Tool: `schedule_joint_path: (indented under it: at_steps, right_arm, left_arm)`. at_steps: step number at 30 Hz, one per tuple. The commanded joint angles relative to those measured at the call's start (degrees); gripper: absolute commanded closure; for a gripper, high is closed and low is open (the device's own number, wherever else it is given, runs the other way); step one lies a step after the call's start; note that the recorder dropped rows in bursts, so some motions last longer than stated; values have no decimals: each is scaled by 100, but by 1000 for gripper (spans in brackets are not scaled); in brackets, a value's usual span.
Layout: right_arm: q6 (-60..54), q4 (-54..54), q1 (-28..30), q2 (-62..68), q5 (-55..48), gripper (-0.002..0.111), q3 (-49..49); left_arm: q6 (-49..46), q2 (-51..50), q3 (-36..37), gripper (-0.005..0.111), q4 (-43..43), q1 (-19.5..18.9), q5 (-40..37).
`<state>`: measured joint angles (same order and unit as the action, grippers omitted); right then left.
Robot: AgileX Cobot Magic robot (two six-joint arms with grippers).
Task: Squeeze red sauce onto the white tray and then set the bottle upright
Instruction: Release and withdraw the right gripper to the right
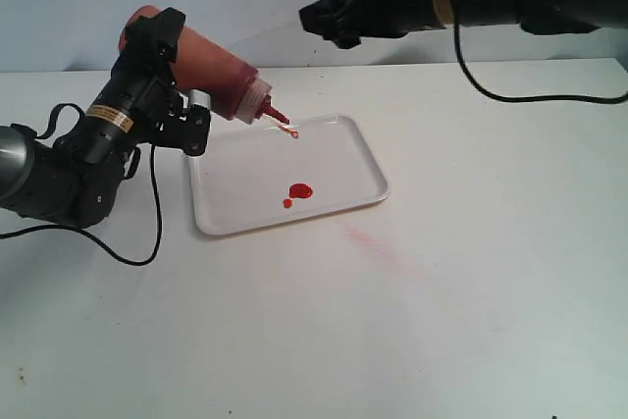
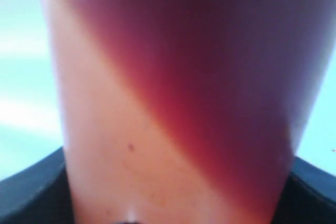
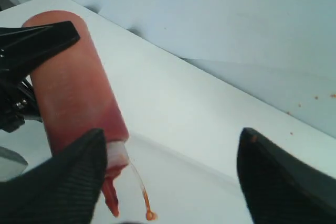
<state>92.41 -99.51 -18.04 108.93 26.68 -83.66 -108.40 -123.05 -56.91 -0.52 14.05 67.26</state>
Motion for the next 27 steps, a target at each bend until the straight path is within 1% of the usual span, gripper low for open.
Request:
schedule_joint_path:
  at_steps: [1,2,5,9,13,15,18,21,27]
  right_arm:
    - [-108,-44,216,-539,273,71,689]
    - [-177,-44,216,-642,252,79,844]
    - [-433,-44,203,-1036,-33,108,1216]
    - [-443,-44,203,-1610,-883,108,1869]
    - [-458,-44,203,-2117,-2093,108,2770]
    - [-458,16,203,-2325,-2407,108,3209]
    - [-458,29,203,-2573,-2704,108,3827]
    - [-438,45,203,-2628,-2892,108,4231]
    - [-398,60,203,-2628,-2850,108,4380]
  left_arm:
    - [599,98,306,107,-245,22,270]
    - [597,98,397,107,-288,22,270]
    - [626,110,617,107,-538,22,270]
    - [839,110,827,107,-740,22,270]
    - [1300,110,852,107,-740,22,270]
    - [1396,110,852,107,-740,22,270]
    - [1396,110,852,107,-740,22,270]
    - [1396,110,852,107,-740,22,270]
    - [1384,110,852,107,-593,22,270]
